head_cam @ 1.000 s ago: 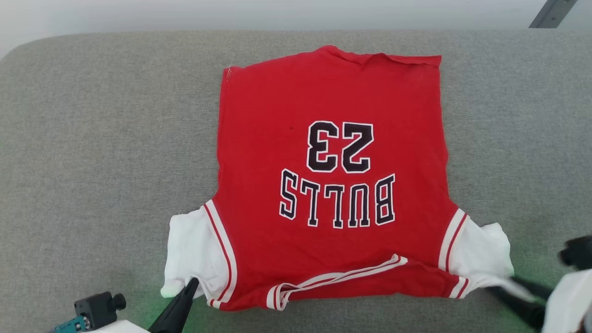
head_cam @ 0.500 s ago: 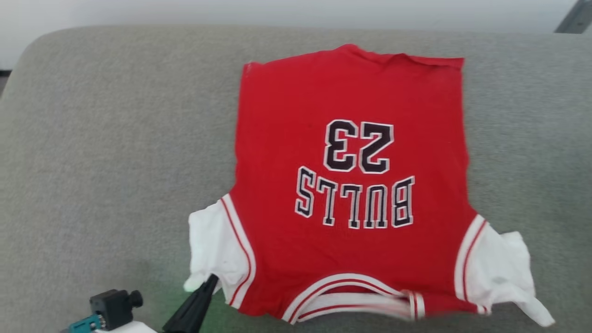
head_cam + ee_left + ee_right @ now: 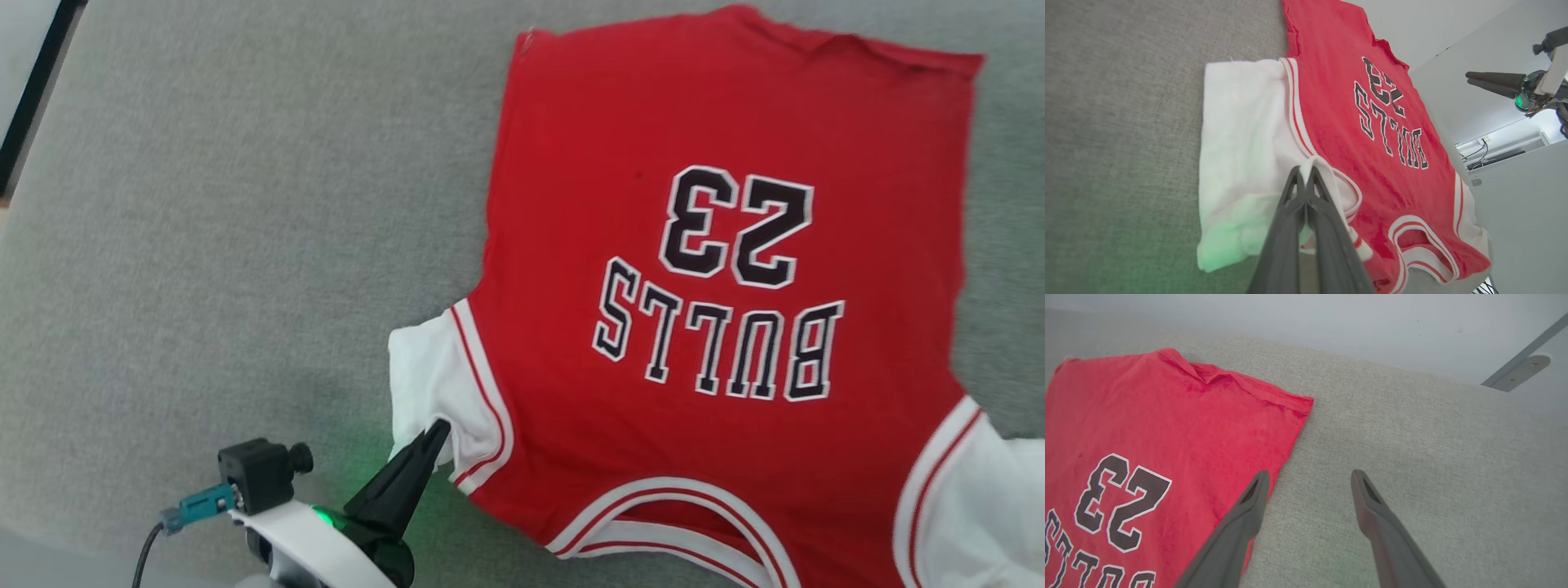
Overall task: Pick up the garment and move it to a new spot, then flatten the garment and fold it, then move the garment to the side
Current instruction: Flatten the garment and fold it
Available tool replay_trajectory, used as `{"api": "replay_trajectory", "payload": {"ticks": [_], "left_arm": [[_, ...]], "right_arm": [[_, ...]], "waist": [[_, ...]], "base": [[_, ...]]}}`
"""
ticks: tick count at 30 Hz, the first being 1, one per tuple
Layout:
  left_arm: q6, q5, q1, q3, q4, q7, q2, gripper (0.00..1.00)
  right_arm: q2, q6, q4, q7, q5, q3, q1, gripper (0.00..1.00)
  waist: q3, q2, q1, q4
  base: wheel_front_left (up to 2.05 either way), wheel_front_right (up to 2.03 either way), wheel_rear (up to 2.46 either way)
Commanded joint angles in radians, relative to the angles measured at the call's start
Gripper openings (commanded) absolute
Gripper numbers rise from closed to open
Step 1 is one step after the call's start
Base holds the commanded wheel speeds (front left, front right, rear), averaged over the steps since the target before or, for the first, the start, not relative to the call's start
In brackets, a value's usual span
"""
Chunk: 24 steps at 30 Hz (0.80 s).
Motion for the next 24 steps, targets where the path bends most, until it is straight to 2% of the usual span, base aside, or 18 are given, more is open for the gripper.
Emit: {"api": "replay_trajectory", "payload": {"ticks": [1,5,10,17,22,23,24], "left_arm": [[0.002,-0.001,-0.028,-0.007,-0.005,-0.004,-0.005,0.00],[0.002,0.018,-0.061,-0.017,-0.017,-0.004,-0.011,0.00],[0.002,0.030,-0.085,-0.029,-0.034,-0.004,-0.019,0.00],[0.002,0.035,-0.110,-0.043,-0.043,-0.003,-0.033,0.00],[0.002,0.036,-0.120,-0.050,-0.044,-0.003,-0.044,0.00],[0.002,0.034,-0.120,-0.054,-0.040,-0.003,-0.047,0.00],[0.002,0.031,-0.121,-0.058,-0.037,-0.003,-0.048,0.00]], "right_arm": [[-0.002,0.000,0.038,0.032,-0.019,0.034,-0.057,1.00],[-0.005,0.000,0.164,0.113,-0.078,0.120,-0.206,1.00],[0.000,-0.001,0.274,0.171,-0.105,0.146,-0.314,1.00],[0.009,-0.001,0.380,0.204,-0.149,0.167,-0.389,1.00],[0.036,0.000,0.425,0.217,-0.152,0.193,-0.387,1.00],[0.040,0.000,0.431,0.219,-0.148,0.196,-0.383,0.84],[0.043,0.000,0.435,0.218,-0.147,0.201,-0.378,0.56]], "waist": [[0.043,0.0000,0.0000,0.040],[0.088,0.0000,0.0000,0.071],[0.135,0.0000,0.0000,0.100],[0.175,0.0000,0.0000,0.139],[0.182,0.0000,0.0000,0.150],[0.181,0.0000,0.0000,0.150],[0.179,0.0000,0.0000,0.151]], "base": [[0.00,0.00,0.00],[0.00,0.00,0.00],[0.00,0.00,0.00],[0.00,0.00,0.00],[0.00,0.00,0.00],[0.00,0.00,0.00],[0.00,0.00,0.00]]}}
